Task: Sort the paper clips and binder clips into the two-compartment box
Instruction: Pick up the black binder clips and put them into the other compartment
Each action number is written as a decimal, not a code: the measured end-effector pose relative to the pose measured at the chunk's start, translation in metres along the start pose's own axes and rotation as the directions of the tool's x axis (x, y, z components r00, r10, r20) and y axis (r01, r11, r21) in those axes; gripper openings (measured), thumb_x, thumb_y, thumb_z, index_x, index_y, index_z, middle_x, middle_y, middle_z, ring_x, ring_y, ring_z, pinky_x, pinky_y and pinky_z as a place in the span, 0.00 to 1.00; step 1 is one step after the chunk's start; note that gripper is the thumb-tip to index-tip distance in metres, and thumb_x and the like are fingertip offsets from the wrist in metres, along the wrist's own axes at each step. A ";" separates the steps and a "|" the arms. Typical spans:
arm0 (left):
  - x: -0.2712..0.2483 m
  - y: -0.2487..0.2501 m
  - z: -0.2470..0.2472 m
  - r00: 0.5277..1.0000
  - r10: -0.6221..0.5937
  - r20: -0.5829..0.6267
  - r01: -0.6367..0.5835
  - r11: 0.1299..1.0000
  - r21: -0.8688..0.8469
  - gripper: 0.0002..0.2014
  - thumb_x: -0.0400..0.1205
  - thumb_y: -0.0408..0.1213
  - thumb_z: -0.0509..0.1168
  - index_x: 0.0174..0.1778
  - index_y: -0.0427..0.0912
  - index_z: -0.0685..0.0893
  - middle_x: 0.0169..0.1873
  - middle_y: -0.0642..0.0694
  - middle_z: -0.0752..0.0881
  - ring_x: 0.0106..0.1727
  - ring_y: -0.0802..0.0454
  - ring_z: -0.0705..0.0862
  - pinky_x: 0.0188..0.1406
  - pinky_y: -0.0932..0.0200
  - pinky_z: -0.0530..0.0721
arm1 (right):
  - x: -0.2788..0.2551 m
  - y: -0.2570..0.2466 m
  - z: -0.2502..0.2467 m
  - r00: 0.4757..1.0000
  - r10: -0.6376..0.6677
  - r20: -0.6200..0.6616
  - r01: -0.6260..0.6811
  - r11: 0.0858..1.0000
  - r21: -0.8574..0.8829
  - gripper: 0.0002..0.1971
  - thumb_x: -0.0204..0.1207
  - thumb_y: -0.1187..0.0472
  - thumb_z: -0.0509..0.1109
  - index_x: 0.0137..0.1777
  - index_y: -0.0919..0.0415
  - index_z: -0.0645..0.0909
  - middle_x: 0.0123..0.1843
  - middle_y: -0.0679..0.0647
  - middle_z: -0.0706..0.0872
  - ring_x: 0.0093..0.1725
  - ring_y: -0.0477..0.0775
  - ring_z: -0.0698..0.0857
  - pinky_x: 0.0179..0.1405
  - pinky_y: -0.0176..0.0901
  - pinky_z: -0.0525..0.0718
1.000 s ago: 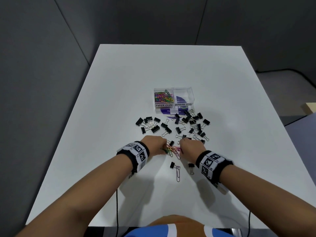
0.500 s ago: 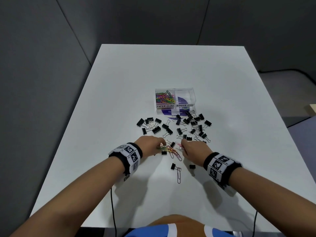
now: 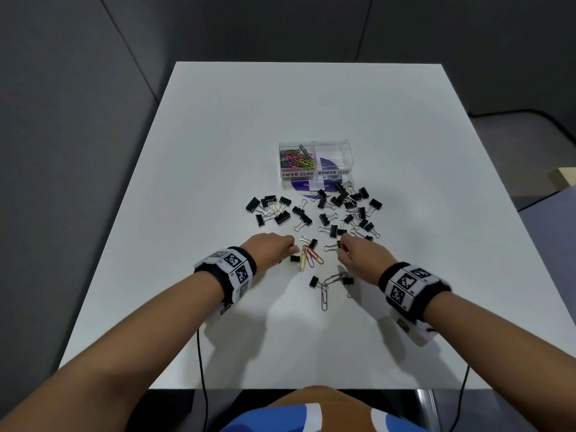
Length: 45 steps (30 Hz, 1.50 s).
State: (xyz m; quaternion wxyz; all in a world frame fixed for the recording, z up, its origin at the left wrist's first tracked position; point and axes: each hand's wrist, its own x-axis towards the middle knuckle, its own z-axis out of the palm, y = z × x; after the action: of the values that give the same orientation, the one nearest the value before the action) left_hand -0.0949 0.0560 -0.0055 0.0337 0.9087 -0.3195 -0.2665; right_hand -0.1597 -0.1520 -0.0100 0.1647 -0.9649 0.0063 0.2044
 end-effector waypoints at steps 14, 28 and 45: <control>0.015 0.031 0.004 0.995 -0.042 -0.088 0.055 0.989 0.140 0.17 0.83 0.49 0.59 0.57 0.39 0.78 0.53 0.43 0.88 0.54 0.42 0.85 0.45 0.56 0.77 | -0.012 0.002 0.000 0.985 -0.112 0.135 0.102 0.992 0.079 0.07 0.81 0.67 0.56 0.52 0.55 0.73 0.42 0.50 0.77 0.44 0.57 0.78 0.40 0.44 0.74; 0.012 0.020 -0.002 0.993 -0.059 -0.106 0.067 0.995 0.075 0.14 0.87 0.37 0.49 0.60 0.36 0.76 0.58 0.40 0.80 0.54 0.40 0.83 0.50 0.51 0.79 | -0.005 -0.007 0.006 0.966 -0.142 0.217 0.168 0.980 -0.106 0.06 0.78 0.69 0.60 0.45 0.57 0.74 0.48 0.52 0.75 0.41 0.52 0.75 0.40 0.41 0.72; 0.009 0.028 0.005 0.987 0.161 0.005 -0.157 0.954 0.256 0.18 0.86 0.42 0.57 0.73 0.50 0.69 0.53 0.41 0.87 0.53 0.40 0.86 0.51 0.52 0.81 | -0.042 -0.015 0.013 0.869 -0.417 0.265 0.480 0.839 -0.255 0.17 0.81 0.50 0.60 0.66 0.56 0.73 0.57 0.57 0.86 0.57 0.61 0.83 0.48 0.49 0.78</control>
State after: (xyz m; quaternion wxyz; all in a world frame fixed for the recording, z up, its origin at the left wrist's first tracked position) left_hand -0.1068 0.0292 -0.0076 -0.0602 0.8789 -0.4228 -0.2124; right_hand -0.2019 -0.1356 0.0001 0.0532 -0.9274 -0.2697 0.2538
